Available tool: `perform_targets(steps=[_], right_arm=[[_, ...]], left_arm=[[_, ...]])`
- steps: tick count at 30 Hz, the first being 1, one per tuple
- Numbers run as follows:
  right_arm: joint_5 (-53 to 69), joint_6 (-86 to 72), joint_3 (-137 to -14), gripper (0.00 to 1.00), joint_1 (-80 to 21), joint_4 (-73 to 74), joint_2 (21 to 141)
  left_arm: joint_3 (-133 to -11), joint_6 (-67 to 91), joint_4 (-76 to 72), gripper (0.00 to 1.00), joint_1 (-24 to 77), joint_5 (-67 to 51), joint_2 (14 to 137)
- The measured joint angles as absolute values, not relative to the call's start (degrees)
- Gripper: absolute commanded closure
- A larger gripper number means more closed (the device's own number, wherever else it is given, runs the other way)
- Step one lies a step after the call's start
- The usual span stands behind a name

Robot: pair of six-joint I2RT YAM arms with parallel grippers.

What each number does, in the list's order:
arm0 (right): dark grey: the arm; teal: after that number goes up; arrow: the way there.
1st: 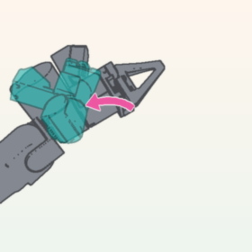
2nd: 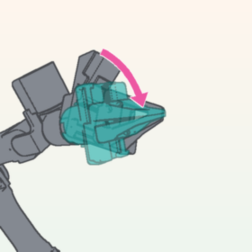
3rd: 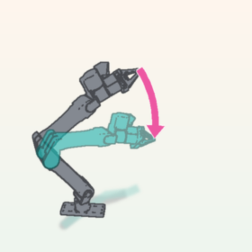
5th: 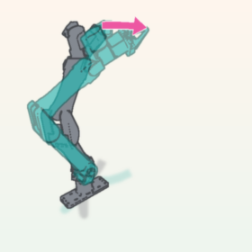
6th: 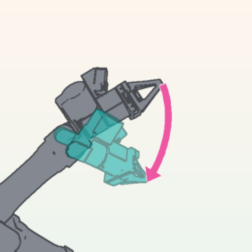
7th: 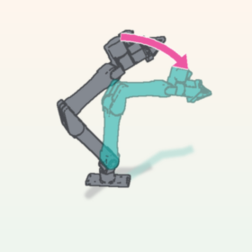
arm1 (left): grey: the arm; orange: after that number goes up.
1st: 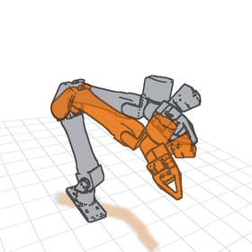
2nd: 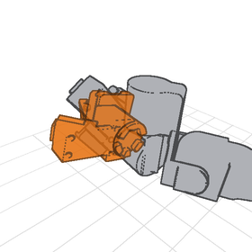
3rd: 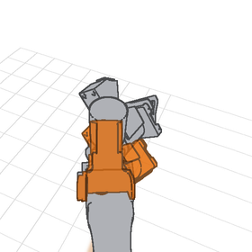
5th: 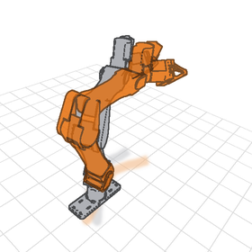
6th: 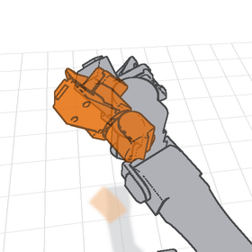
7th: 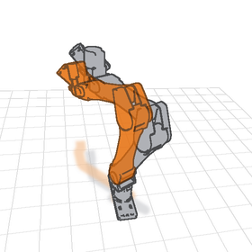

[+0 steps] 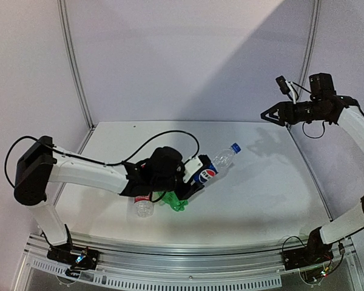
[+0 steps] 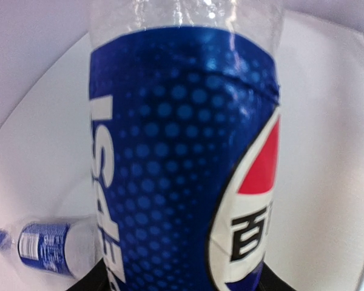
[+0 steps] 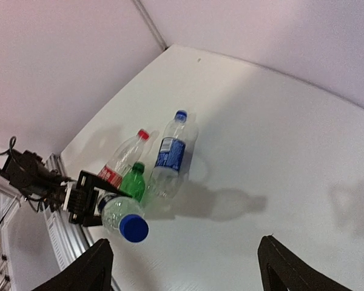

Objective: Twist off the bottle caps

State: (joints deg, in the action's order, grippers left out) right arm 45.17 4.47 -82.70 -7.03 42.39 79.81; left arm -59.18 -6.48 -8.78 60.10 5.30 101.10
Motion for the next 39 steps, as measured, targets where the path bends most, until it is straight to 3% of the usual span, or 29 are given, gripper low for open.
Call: perform_targets(steps=[5,12,18,29,39], right_arm=[[47.6,7.0,-80.5,0.16,-10.8,49.3,86.3],[44.9,7.8,-80.2,0.17,-18.0,53.9,86.9],[45.1,7.9,-80.3,0.25,-22.8,55.5,88.9],[47.0,8.5,-80.6,0.49,-23.2,57.4,90.6],[50.3,9.0,-80.3,0.81,-23.2,58.2,90.3]], left_arm=[[-49.5,-10.0,-18.4,0.47,60.9,10.3,100.5],[-48.7,-14.2,-25.0,0.46,63.9,14.5,100.5],[-49.1,-16.1,-25.6,0.46,65.7,16.4,100.6],[-50.6,-17.4,-24.9,0.46,65.9,18.2,102.1],[-51.9,-17.5,-24.4,0.43,66.0,18.7,102.9]])
